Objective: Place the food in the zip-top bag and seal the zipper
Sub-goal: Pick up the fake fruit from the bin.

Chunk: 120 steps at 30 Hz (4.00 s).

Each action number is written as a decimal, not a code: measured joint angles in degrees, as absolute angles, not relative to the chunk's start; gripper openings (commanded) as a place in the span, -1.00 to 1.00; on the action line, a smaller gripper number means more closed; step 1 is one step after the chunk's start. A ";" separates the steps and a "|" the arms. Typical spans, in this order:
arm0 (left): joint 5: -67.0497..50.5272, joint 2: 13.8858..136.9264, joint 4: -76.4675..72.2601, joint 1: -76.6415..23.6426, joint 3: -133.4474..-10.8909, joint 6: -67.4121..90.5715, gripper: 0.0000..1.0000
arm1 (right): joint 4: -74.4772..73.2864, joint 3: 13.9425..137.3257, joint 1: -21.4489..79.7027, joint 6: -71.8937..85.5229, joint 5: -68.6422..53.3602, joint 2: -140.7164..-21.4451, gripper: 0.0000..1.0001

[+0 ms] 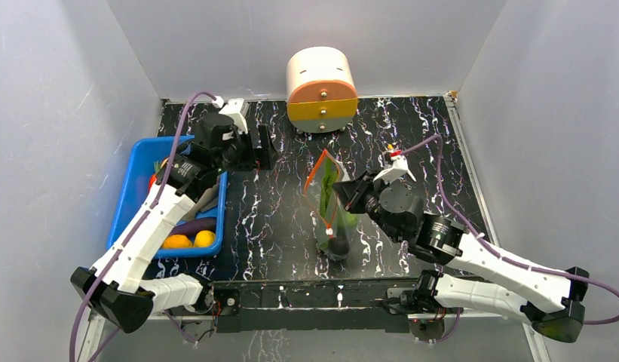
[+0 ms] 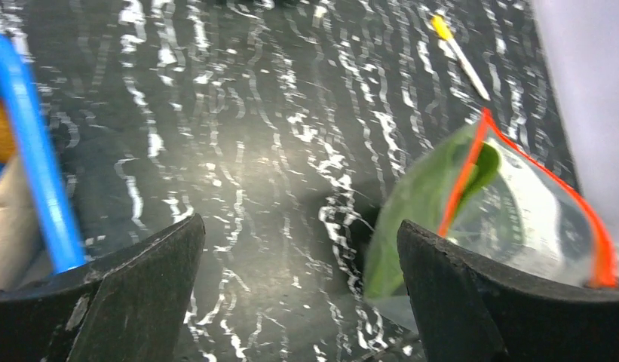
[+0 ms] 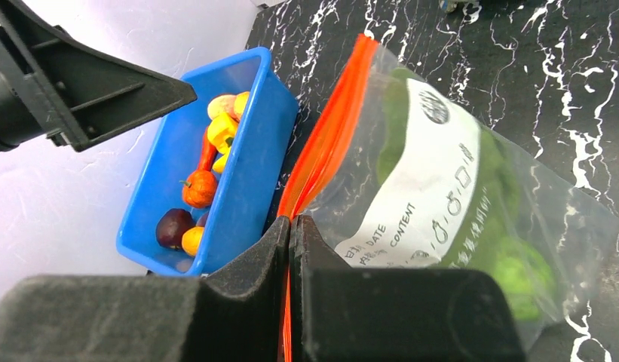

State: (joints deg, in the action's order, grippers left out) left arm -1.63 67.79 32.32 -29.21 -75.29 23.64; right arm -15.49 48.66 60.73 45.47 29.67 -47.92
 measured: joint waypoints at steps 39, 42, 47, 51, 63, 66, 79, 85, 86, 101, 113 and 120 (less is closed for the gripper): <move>-3.09 77.91 19.18 11.73 -60.51 24.27 0.20 | -20.78 53.12 60.73 36.51 25.30 -50.41 -1.00; -5.50 81.08 16.56 12.84 -59.96 25.96 0.19 | -20.73 53.12 60.73 36.56 25.32 -50.43 -1.00; -8.40 86.24 13.39 14.02 -59.88 27.40 0.24 | -20.64 53.12 60.73 37.04 25.32 -50.43 -1.00; -9.50 88.25 12.08 14.50 -59.83 27.86 0.33 | -20.60 53.12 60.73 37.43 25.34 -50.43 -1.00; -12.56 92.90 7.68 15.27 -58.76 28.36 0.26 | -20.34 53.58 60.73 37.54 25.58 -51.96 -1.00; -13.32 93.80 6.76 15.29 -58.35 28.42 0.01 | -20.08 53.60 60.73 37.54 25.61 -52.27 -1.00; -14.00 94.02 7.79 15.29 -58.11 28.49 -0.26 | -19.51 54.00 60.73 37.56 25.56 -53.10 -1.00; -12.40 89.95 11.46 15.29 -58.11 28.01 -0.27 | -19.51 54.00 60.73 37.63 25.56 -52.75 -1.00; -12.12 88.79 12.10 15.29 -58.11 27.83 -0.27 | -19.51 54.00 60.73 37.65 25.56 -52.60 -1.00; -17.50 73.87 21.67 15.22 -60.03 26.30 -0.32 | -20.82 54.00 60.73 37.08 27.18 -52.12 -1.00; -28.34 66.89 26.15 7.31 -62.87 25.12 -0.39 | -23.68 58.94 60.73 34.35 31.27 -54.43 -1.00; -35.70 63.92 25.32 2.11 -62.08 26.33 -0.39 | -22.96 59.09 60.73 34.39 31.51 -58.28 -1.00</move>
